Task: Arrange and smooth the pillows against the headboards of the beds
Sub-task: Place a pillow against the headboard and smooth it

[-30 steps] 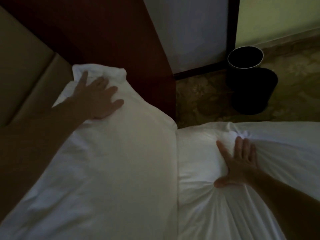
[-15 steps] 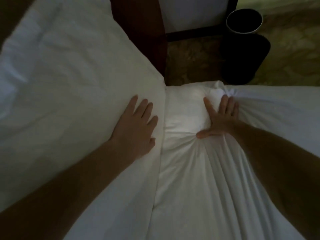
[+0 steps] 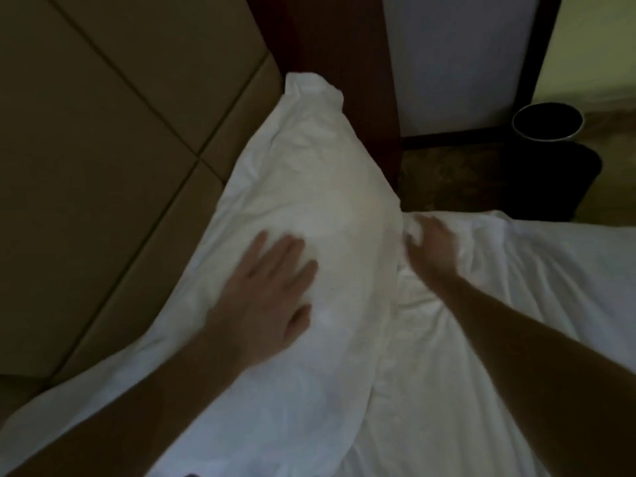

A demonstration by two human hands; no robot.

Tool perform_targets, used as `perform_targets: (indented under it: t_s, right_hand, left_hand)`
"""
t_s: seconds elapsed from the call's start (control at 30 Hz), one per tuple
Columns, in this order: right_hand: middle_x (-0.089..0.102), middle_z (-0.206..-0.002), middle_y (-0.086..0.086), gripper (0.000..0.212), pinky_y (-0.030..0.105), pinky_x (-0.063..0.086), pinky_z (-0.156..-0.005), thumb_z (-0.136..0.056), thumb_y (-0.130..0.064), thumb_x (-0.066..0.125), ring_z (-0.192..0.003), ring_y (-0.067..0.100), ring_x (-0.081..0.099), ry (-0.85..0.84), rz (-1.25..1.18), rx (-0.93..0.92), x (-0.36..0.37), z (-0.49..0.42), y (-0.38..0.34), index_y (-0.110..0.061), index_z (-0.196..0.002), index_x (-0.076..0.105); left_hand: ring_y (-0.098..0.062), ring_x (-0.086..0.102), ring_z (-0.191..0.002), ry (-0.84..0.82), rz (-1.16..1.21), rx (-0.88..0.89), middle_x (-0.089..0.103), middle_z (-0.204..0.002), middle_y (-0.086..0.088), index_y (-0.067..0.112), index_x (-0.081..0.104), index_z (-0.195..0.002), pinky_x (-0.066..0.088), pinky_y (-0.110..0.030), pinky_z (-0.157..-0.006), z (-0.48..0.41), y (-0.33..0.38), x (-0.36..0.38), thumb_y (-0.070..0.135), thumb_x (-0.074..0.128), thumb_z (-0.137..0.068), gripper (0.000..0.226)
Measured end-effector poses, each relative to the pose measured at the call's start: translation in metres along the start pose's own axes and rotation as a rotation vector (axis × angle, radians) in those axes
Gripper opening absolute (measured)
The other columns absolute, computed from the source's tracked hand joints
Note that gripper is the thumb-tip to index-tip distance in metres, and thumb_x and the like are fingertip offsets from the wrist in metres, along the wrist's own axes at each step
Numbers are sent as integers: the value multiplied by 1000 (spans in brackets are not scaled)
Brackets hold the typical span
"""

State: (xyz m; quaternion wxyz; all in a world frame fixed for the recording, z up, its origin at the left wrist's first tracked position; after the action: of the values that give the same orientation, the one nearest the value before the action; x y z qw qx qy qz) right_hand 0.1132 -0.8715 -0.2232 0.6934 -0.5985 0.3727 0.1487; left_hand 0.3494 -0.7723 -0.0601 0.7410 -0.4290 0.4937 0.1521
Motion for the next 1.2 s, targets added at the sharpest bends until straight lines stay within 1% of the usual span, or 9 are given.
perform_targets:
  t_s: [0.1,0.2,0.3,0.43,0.6,0.8,0.93,1.03,1.2]
  right_hand:
    - [48,-149,8,46,31,26,-117,-103,-32,49,-140,22,40,69,-435,-252,-23,23,-154,-14,-145,47]
    - [29,-162,3,56,37,11,-124,-104,-50,32,-150,17,20,-100,-397,-430,5,51,-246,-26,-155,27]
    - [1,-168,4,70,48,-7,-123,-98,-65,13,-154,20,-5,-211,93,-394,67,46,-209,-30,-159,5]
    - [2,-166,19,86,62,-5,-119,-91,-75,13,-152,40,0,-203,100,295,43,40,-104,-24,-159,0]
    - [4,-167,8,69,55,6,-122,-100,-63,23,-154,27,3,-252,-9,-280,33,143,-221,-31,-159,6]
    - [-5,-167,9,65,50,-6,-122,-104,-55,20,-153,27,-9,-354,43,-311,59,286,-250,-27,-159,2]
    - [23,-164,-4,43,26,15,-122,-105,-30,44,-152,9,10,-604,-144,-696,47,409,-310,-39,-147,41]
    - [52,-148,2,37,22,26,-116,-101,-15,51,-140,18,43,-398,-63,-618,7,406,-302,-19,-136,60]
    - [39,-157,4,48,30,23,-120,-98,-26,54,-147,18,28,-386,254,-465,-32,429,-264,-23,-146,48]
  left_hand:
    - [-35,39,-144,-14,69,-283,42,-155,-19,11,42,-151,26,-56,-119,28,-45,-3,57,38,-94,73]
    - [-33,33,-148,-47,70,-371,35,-160,-15,17,32,-156,26,-54,-120,54,-65,8,66,30,-95,79]
    - [-33,34,-147,-61,39,-417,36,-159,-15,24,34,-156,23,-50,-122,81,-81,16,68,23,-95,76]
    - [-32,38,-144,-87,42,-439,48,-151,-19,18,46,-150,21,-47,-123,115,-85,27,59,19,-97,73]
    - [-30,19,-152,-108,-68,-442,31,-161,-15,23,26,-157,2,-51,-125,167,-78,5,49,10,-101,64]
    - [-35,3,-154,-189,-239,-414,13,-166,-17,16,9,-160,-6,-55,-123,262,-62,-20,41,23,-102,64]
    - [-36,-2,-155,-148,-179,-447,7,-166,-22,7,14,-159,-9,-57,-122,347,-45,-41,36,20,-104,63]
    - [-35,2,-155,-114,-120,-460,13,-165,-23,6,28,-155,-11,-56,-122,403,-34,-57,34,27,-103,59]
    - [-36,23,-149,-164,-186,-442,45,-151,-18,16,59,-133,-7,-57,-122,455,-13,-54,30,39,-101,41]
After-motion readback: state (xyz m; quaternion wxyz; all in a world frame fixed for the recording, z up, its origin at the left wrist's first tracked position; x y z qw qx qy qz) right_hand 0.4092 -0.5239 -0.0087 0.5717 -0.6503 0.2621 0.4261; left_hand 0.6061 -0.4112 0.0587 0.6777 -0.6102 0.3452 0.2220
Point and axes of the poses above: each hand's wrist, its own z-axis away from the middle knuckle, its own x-axis out of the palm, y = z × x, the point moved 10 cm from there along -z, towards the middle knuckle
